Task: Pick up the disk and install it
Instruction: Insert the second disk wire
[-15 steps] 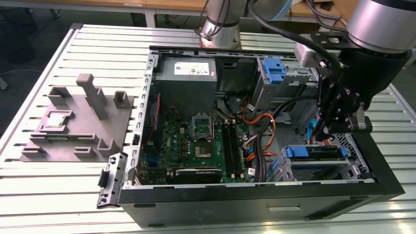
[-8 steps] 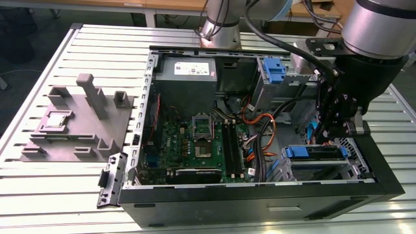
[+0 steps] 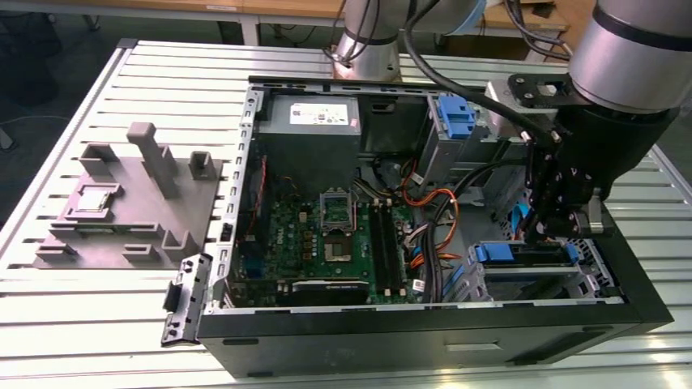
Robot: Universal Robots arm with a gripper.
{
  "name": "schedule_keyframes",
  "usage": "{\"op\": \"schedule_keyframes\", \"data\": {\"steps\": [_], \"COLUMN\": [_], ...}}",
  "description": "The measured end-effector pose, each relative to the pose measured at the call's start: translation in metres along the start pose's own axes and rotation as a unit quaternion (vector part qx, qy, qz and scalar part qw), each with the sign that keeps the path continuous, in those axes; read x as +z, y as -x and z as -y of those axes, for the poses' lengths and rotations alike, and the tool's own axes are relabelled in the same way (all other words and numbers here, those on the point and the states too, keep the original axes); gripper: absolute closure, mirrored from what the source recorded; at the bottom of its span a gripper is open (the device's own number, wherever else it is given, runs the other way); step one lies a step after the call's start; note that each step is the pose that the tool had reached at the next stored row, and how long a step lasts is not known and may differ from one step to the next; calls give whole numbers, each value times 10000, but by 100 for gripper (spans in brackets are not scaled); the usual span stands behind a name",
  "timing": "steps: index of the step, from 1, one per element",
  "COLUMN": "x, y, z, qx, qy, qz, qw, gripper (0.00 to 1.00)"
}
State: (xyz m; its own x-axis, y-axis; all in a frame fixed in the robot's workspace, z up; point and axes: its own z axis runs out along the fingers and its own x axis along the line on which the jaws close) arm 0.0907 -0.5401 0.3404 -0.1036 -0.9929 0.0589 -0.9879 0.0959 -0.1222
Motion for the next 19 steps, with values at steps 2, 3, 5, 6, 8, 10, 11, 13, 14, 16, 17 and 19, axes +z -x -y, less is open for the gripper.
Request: {"op": "schedule_keyframes", "data": {"steps": [2,3,5,6,8,10,11,13,14,16,17,19], "x": [10,15,21,24,28,29,28,28,28,31,33,38], "y": [-20,-29,-47,-55,-70,-82,-84,-83,-84,-85,-88,-96], "z": [-7,-9,-14,-17,-25,-39,-42,-41,-41,-42,-43,-43], "qx": [3,3,5,5,5,3,2,2,3,3,4,9], "qy": [-15,-24,-50,-64,-93,-112,-115,-116,-116,-116,-117,-116], "qz": [37,49,74,89,114,133,140,144,145,147,154,191], "qw": [10000,10000,10000,9999,9999,9998,9998,9998,9998,9998,9998,9997], "gripper": [84,84,84,84,84,84,84,84,84,84,84,84]}}
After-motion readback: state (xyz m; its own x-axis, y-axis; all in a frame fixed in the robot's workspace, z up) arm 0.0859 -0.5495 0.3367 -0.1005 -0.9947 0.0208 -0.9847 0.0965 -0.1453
